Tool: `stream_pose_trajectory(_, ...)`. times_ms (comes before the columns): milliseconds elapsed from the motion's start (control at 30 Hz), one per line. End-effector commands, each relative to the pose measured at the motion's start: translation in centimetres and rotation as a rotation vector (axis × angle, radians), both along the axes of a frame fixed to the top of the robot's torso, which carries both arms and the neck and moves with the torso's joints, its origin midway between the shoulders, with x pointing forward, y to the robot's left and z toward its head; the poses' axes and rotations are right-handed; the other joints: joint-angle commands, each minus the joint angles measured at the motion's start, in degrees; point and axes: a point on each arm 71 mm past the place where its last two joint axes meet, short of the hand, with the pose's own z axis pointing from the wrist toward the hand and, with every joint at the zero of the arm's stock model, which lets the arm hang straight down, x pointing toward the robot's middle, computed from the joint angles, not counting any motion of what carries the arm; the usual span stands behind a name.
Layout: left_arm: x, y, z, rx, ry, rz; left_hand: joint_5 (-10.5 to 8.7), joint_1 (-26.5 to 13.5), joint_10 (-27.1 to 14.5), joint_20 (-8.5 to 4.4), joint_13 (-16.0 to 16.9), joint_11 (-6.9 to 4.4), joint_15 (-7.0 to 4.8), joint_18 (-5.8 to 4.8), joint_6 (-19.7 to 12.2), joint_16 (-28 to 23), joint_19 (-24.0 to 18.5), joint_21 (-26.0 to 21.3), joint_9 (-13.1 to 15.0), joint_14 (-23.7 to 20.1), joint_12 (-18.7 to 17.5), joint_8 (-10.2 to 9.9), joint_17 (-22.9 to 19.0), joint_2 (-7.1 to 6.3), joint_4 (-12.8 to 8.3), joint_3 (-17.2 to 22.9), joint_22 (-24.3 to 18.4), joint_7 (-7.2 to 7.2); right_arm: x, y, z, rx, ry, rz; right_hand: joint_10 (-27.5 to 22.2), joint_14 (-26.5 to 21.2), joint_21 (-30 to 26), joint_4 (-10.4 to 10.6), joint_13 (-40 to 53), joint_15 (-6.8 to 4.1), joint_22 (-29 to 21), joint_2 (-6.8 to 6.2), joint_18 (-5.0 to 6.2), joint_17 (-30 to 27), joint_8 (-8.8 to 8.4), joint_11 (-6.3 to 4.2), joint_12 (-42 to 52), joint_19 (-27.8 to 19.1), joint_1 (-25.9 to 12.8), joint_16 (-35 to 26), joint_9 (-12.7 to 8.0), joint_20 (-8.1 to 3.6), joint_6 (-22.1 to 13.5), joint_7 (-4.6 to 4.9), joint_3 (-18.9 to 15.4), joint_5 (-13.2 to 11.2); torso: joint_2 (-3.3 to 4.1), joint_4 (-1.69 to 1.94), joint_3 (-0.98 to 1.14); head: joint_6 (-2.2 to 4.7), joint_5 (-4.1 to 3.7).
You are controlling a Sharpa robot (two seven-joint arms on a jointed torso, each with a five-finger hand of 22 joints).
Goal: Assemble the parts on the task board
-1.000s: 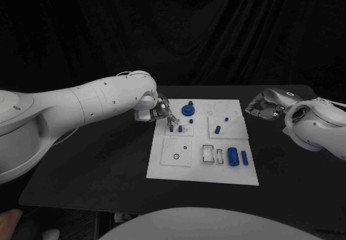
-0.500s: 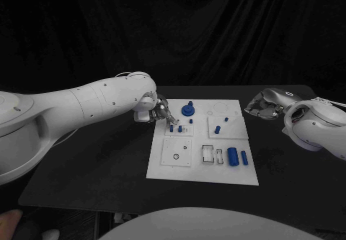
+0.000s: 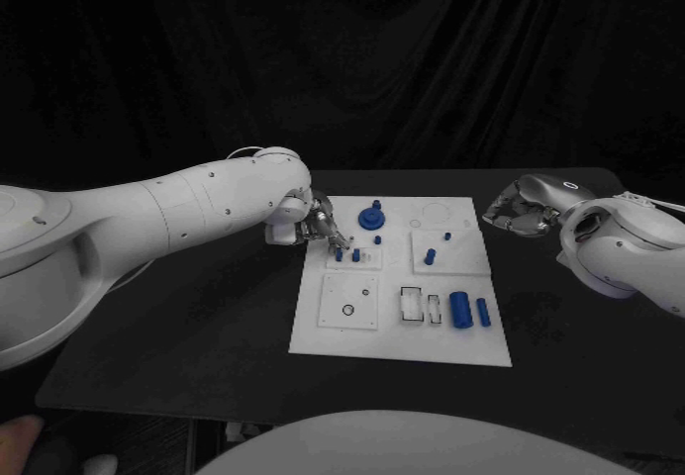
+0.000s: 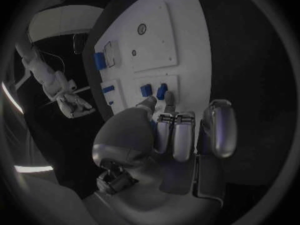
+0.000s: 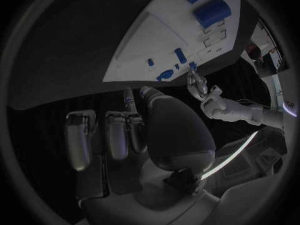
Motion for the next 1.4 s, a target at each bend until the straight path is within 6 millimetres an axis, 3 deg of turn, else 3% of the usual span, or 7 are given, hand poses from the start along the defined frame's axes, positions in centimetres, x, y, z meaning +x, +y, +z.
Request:
stream_pose_trajectory(33,0.01,-0.26,-0.07,-0.017,-0.012,-0.011,0.63,-0.25,6.18,-0.1,15.09,0.08,-0.06,0.72,0.06,0.15,0.0,-0.28,-0.39,5.95,0.2,-0.53,15.09,0.21,-0.02,0.53,10.69,0.23,0.01,-0.06,-0.03,-0.007,0.006,-0.012,6.07,5.62,0.15,-0.24,15.08,-0.28,15.05,0.04,-0.45,13.92,-0.17,-0.04,0.36,5.84,0.71,-0.2,-0.09,-0.28,-0.2,-0.02,-0.03,0.35,0.01,-0.03,0.01,0.0,0.05)
stream_pose_trajectory(233,-0.02,-0.29,-0.16,-0.025,-0.014,-0.013,2.21,0.01,6.18,-0.03,15.09,0.13,-0.01,0.75,0.37,0.15,-0.08,-0.43,-1.2,5.95,0.2,-1.53,15.09,0.17,-0.49,1.34,10.65,0.27,0.03,-0.06,-0.05,-0.008,0.008,-0.014,6.07,5.61,0.15,-0.29,15.08,-0.28,15.05,0.04,-0.45,13.91,-0.18,-0.05,0.36,5.84,0.76,-0.21,-0.09,-0.28,-0.2,-0.02,0.01,0.4,0.04,-0.03,0.0,0.0,0.13)
stream_pose_trajectory(367,-0.09,-0.39,-0.19,-0.031,-0.013,-0.019,4.51,0.32,6.18,-0.01,15.09,0.15,0.01,0.77,0.8,0.15,-0.13,-0.48,-2.17,5.95,0.2,-2.62,15.09,0.01,-1.19,2.65,10.64,0.27,0.04,-0.02,-0.07,-0.009,0.009,-0.014,6.07,5.61,0.15,-0.33,15.08,-0.28,15.05,0.03,-0.45,13.88,-0.18,-0.05,0.36,5.84,0.81,-0.24,-0.09,-0.28,-0.2,-0.03,0.04,0.46,0.03,0.01,-0.02,0.0,0.14)
stream_pose_trajectory(667,-0.28,-0.53,-0.27,-0.035,-0.002,-0.033,6.77,0.74,6.18,-0.04,15.09,0.05,-0.05,0.8,1.73,0.15,-0.22,-0.63,-3.56,5.95,0.2,-3.94,15.09,-0.6,-2.74,5.58,10.6,0.16,0.08,0.01,-0.09,-0.011,0.012,-0.016,6.07,5.6,0.15,-0.51,15.08,-0.28,15.05,0.03,-0.45,13.85,-0.17,-0.04,0.36,5.84,1.0,-0.26,-0.09,-0.28,-0.17,-0.04,0.16,0.69,0.02,0.04,0.0,0.0,0.26)
stream_pose_trajectory(1033,-0.39,-0.56,-0.39,-0.031,0.013,-0.043,7.07,0.4,6.18,-0.13,15.09,-0.11,-0.17,0.79,3.26,0.15,-0.19,-0.55,-5.16,5.95,0.2,-4.87,15.09,-1.41,-4.03,8.43,10.63,-0.04,0.1,0.1,-0.15,-0.014,0.018,-0.019,6.07,5.58,0.15,-0.64,15.08,-0.27,15.05,0.03,-0.45,13.77,-0.16,-0.03,0.36,5.84,1.14,-0.33,-0.09,-0.28,-0.14,-0.03,0.26,0.89,0.01,0.03,0.0,0.0,0.16)
stream_pose_trajectory(1233,-0.41,-0.37,-0.44,-0.028,0.017,-0.042,9.25,0.13,6.18,-0.5,15.09,-0.53,-0.51,0.77,4.89,0.15,-0.09,-0.38,-5.5,5.95,0.2,-4.77,15.09,-2.51,-6.2,12.52,10.68,-0.46,0.08,0.0,-0.17,-0.017,0.021,-0.022,6.07,5.55,0.15,-0.75,15.08,-0.26,15.05,0.03,-0.45,13.66,-0.12,0.01,0.36,5.84,1.24,-0.42,-0.08,-0.27,-0.06,-0.03,0.34,1.07,0.03,0.03,0.02,0.0,0.19)
stream_pose_trajectory(1400,-0.41,-0.24,-0.37,-0.047,0.001,-0.038,12.62,-1.26,6.18,-0.73,15.09,-0.76,-0.81,0.67,5.33,0.15,0.1,-0.06,-4.35,5.95,0.2,-4.09,15.09,-4.3,-9.28,19.45,10.77,-0.63,0.11,-0.16,-0.18,-0.019,0.022,-0.028,6.07,5.54,0.15,-0.79,15.08,-0.25,15.05,0.02,-0.45,13.62,-0.11,0.02,0.36,5.84,1.27,-0.46,-0.07,-0.27,-0.03,-0.03,0.36,1.11,0.01,0.02,0.02,0.0,-0.01)
